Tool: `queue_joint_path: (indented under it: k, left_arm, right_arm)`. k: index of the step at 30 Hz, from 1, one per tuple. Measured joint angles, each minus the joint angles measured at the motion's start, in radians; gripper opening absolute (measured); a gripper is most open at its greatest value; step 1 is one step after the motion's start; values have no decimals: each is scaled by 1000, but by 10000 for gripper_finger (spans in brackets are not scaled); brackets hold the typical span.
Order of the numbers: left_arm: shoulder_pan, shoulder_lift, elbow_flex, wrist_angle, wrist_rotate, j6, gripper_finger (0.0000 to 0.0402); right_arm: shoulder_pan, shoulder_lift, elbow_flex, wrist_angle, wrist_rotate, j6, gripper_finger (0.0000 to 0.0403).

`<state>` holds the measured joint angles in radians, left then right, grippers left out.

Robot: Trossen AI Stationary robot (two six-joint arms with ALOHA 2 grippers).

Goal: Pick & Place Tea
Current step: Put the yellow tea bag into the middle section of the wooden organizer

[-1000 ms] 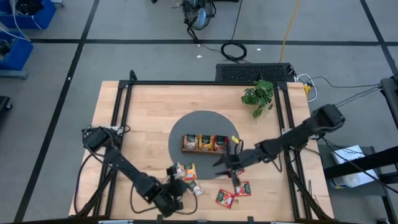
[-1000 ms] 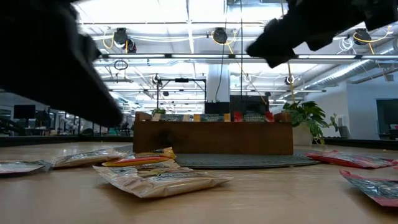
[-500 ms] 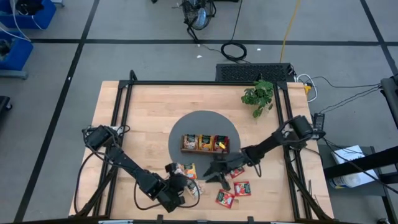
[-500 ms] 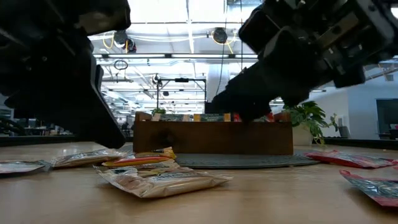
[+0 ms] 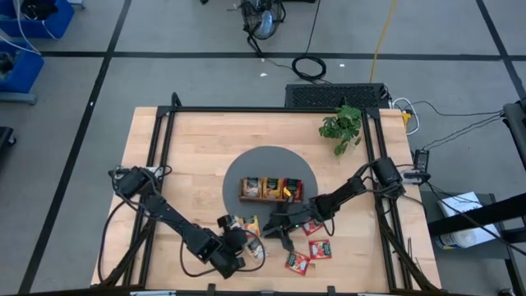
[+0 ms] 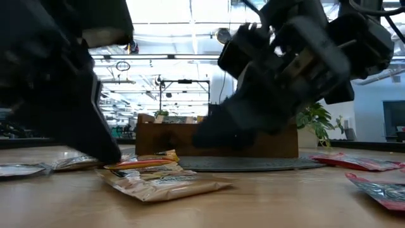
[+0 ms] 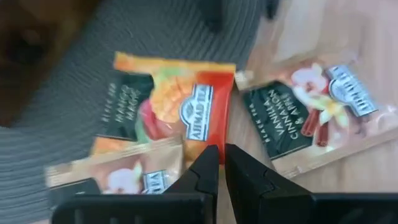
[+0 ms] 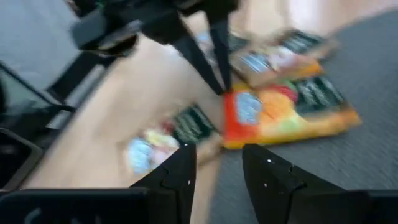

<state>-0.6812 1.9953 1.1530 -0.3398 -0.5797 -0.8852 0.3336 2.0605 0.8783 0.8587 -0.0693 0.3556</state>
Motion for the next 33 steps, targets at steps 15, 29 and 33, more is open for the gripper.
queue_joint_path:
  k: [15,29,33]
  left_arm:
    - [53,52,3,116,57,101,35]
    - [52,52,2,111,61,105,35]
    - [52,52,2,111,60,105,35]
  right_arm:
    - [-9,-1,0,-56,97,55,121]
    - [-13,-1,0,-22,95,56,96]
    - [-13,-1,0,-25,95,30,53]
